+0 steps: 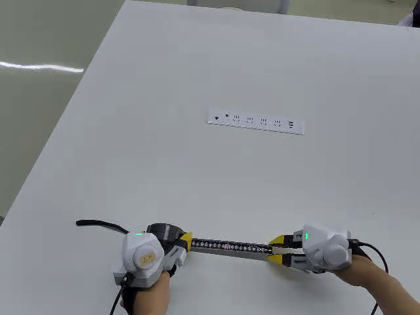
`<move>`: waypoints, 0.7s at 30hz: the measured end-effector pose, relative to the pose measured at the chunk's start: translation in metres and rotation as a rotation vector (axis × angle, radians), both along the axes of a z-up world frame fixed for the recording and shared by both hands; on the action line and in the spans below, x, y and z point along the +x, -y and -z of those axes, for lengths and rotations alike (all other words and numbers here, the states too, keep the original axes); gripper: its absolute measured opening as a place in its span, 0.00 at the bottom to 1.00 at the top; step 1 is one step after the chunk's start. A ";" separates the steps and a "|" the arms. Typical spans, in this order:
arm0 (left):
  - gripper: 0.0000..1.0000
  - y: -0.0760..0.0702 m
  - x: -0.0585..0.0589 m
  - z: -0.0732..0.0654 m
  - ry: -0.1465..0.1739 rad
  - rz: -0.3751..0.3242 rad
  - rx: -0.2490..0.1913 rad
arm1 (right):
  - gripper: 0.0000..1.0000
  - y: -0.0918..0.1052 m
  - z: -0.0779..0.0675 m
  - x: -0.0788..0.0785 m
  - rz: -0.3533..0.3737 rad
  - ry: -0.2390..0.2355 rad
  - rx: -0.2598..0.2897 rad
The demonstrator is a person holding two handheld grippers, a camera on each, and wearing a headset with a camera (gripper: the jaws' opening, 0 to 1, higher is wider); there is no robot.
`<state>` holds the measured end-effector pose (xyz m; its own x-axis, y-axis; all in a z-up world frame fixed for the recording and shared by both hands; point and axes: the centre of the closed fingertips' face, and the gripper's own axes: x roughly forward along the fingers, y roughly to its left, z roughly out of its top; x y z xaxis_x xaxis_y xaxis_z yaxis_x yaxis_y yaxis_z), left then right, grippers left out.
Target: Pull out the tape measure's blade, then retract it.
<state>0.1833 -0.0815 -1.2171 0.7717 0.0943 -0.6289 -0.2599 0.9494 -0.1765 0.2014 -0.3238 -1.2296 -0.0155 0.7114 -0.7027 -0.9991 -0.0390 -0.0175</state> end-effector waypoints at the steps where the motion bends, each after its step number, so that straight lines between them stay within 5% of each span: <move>1: 0.63 0.000 0.000 0.000 0.000 0.001 0.000 | 0.12 0.000 0.000 0.000 0.000 0.000 0.001; 21: 0.63 0.002 -0.001 0.000 0.001 0.000 -0.013 | 0.13 -0.012 0.000 -0.001 -0.018 0.003 0.007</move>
